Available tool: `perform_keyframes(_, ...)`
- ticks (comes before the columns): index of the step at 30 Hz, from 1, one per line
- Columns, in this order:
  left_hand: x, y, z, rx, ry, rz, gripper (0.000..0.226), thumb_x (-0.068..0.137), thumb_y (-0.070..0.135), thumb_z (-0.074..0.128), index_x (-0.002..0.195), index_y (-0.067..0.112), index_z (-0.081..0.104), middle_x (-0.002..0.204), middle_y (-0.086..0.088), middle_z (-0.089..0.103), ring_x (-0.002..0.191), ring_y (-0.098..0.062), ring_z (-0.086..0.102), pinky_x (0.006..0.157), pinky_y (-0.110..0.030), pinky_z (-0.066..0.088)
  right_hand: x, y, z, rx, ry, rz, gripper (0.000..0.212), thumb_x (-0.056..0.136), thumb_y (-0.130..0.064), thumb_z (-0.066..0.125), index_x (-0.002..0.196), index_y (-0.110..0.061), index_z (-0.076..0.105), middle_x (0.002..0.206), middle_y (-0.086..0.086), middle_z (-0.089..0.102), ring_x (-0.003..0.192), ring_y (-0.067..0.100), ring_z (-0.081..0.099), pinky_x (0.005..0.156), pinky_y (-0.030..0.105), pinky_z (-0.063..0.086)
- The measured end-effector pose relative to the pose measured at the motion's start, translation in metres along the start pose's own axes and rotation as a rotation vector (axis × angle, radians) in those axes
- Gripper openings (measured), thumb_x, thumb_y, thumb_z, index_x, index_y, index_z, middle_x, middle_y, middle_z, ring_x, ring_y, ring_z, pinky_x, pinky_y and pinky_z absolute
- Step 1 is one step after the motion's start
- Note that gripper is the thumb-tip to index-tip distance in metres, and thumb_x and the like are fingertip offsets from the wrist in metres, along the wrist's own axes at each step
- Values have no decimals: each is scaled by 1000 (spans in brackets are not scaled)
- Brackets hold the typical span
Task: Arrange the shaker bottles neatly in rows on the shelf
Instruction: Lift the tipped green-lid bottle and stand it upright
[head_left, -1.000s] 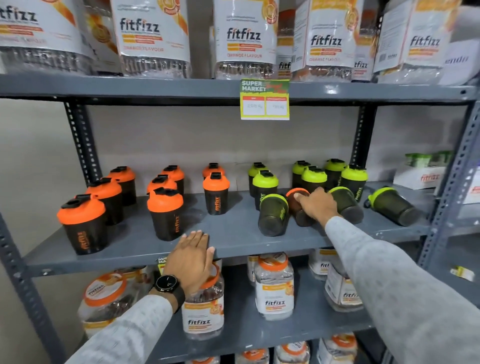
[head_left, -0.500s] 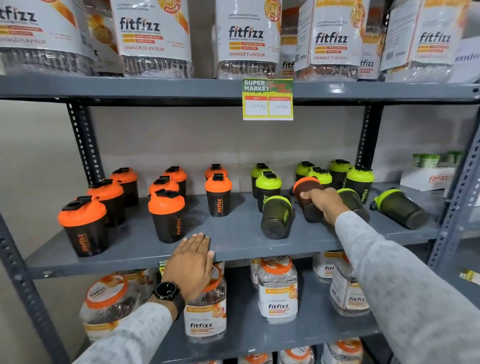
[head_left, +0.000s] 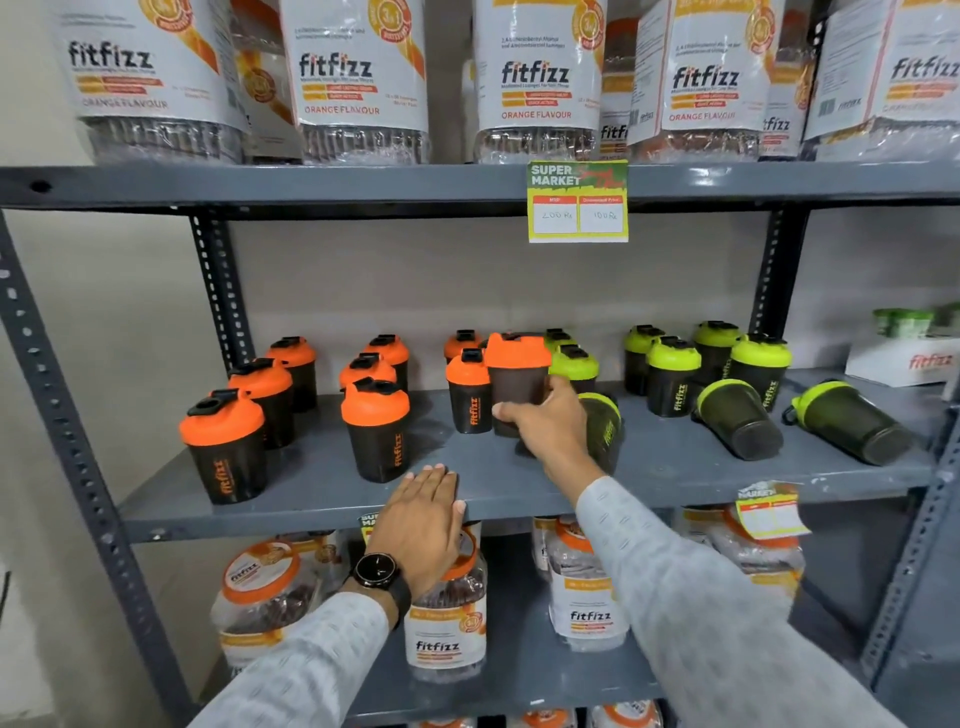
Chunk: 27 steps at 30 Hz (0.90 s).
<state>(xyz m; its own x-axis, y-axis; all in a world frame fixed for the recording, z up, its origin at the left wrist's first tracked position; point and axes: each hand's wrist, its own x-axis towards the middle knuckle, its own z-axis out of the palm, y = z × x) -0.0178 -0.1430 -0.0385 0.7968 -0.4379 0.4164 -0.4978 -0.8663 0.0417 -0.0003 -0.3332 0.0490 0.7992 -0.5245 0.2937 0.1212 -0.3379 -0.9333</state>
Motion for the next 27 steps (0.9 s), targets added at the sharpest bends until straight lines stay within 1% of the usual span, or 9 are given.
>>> perform_keyframes(2, 0, 1, 0, 5, 5, -3, 58, 104, 41, 20, 154, 14, 34, 160, -7, 36, 149, -21, 29, 123, -32, 7, -9, 10, 15, -22, -15, -12, 66, 57, -32, 95, 111, -17, 61, 110, 4, 72, 98, 27, 70, 86, 45, 61)
perform_keyframes(7, 1, 0, 1, -4, 1, -8, 59, 104, 40, 20, 154, 13, 34, 161, -8, 34, 150, -21, 27, 124, -34, 7, -18, 27, 32, -94, -2, -26, 74, 59, -32, 98, 115, -16, 54, 116, 6, 67, 101, 25, 66, 86, 36, 55)
perform_keyframes(10, 2, -1, 2, -3, 0, -10, 59, 103, 39, 20, 154, 13, 33, 162, -8, 33, 150, -21, 26, 124, -34, 7, -21, 33, 37, -120, -2, -21, 77, 56, -33, 99, 112, -16, 50, 117, 7, 65, 104, 27, 66, 87, 37, 55)
perform_keyframes(15, 2, -1, 6, 5, 10, -15, 58, 104, 40, 19, 154, 14, 33, 161, -7, 34, 150, -20, 27, 125, -34, 8, -30, 35, 43, -182, 22, -40, 83, 56, -33, 100, 117, -15, 47, 121, 9, 63, 111, 30, 64, 91, 42, 56)
perform_keyframes(18, 2, -2, 7, 9, 7, -14, 59, 103, 40, 18, 154, 14, 34, 161, -8, 35, 149, -21, 28, 125, -35, 10, -33, 34, 43, -180, 18, -36, 84, 57, -33, 100, 119, -15, 46, 123, 9, 61, 114, 30, 63, 90, 41, 55)
perform_keyframes(20, 1, -2, 8, 5, 9, -15, 59, 103, 40, 18, 153, 14, 35, 160, -7, 36, 149, -21, 30, 125, -36, 11, -35, 33, 40, -180, -1, -44, 88, 58, -32, 100, 126, -14, 47, 129, 9, 60, 118, 30, 62, 91, 40, 53)
perform_keyframes(23, 2, -2, 10, -5, 20, -24, 60, 102, 41, 19, 152, 14, 38, 159, -7, 39, 148, -21, 32, 125, -37, 14, -42, 32, 29, -178, -17, -89, 97, 66, -23, 97, 145, -14, 41, 141, 10, 55, 129, 30, 56, 102, 42, 50)
perform_keyframes(24, 2, -2, 11, -5, 20, -27, 61, 102, 41, 18, 152, 14, 39, 159, -7, 39, 148, -21, 32, 125, -37, 15, -44, 31, 24, -171, -17, -122, 92, 70, -17, 93, 146, -15, 42, 138, 9, 56, 128, 29, 57, 103, 41, 50)
perform_keyframes(27, 2, -1, 13, 6, 35, -32, 61, 101, 41, 18, 150, 14, 42, 156, -8, 43, 146, -22, 36, 124, -38, 17, -43, 21, 3, -141, 30, -268, 66, 78, -4, 83, 138, -15, 55, 121, 2, 63, 111, 20, 64, 96, 39, 58)
